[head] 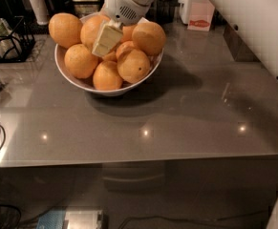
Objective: Pick orange from white bowl
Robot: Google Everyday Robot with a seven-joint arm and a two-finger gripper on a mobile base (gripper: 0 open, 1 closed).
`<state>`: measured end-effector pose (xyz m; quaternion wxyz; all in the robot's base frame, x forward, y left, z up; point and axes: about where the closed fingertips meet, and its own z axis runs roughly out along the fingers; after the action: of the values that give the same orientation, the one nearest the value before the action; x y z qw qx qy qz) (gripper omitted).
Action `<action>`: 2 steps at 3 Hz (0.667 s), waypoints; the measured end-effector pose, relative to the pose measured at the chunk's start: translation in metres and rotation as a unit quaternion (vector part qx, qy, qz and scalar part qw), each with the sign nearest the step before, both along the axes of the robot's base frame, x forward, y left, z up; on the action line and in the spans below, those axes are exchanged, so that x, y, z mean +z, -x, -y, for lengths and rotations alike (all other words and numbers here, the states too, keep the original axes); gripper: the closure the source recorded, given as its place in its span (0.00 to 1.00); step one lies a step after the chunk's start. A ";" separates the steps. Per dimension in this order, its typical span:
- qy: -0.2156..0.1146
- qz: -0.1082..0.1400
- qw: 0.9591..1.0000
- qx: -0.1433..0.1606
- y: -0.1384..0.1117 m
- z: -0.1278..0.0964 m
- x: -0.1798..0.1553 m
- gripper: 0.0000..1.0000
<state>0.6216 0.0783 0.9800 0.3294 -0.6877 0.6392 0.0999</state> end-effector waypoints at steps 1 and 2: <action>0.027 0.028 0.999 0.011 0.033 -0.004 0.046 1.00; 0.030 0.070 0.997 -0.001 0.069 0.007 0.093 1.00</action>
Offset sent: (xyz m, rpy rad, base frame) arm -0.0987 -0.0329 0.1376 -0.0658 -0.2264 -0.0596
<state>0.5529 0.0708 1.0731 0.3527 -0.7019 0.6181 0.0314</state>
